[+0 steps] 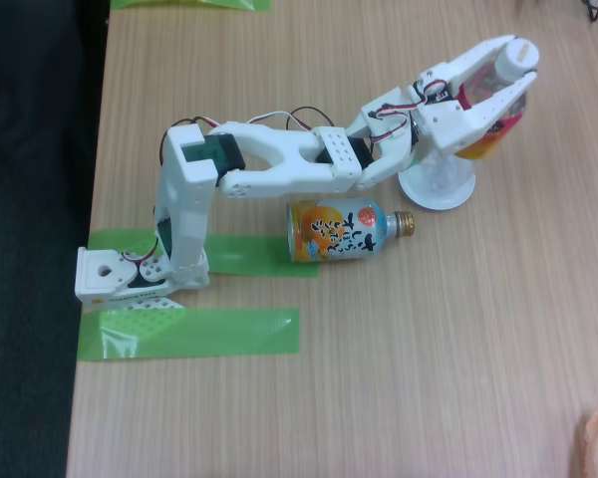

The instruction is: Pick up the plastic bottle and stand it up on the white place

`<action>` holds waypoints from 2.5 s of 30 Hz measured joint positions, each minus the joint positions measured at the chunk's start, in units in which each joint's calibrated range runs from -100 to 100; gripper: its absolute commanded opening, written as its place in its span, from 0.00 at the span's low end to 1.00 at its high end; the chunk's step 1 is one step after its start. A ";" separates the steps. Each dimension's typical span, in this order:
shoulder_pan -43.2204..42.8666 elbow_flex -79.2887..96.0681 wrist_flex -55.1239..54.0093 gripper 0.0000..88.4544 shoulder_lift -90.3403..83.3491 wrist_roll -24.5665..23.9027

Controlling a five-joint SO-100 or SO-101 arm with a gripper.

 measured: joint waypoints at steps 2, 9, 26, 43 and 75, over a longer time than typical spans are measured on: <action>0.15 0.00 0.00 0.08 0.08 0.00; 0.45 0.00 0.00 0.08 0.59 0.00; 0.45 0.00 -0.08 0.08 1.26 0.00; 0.37 0.00 -0.08 0.31 1.26 0.00; 2.99 3.89 7.05 0.45 -6.23 -2.21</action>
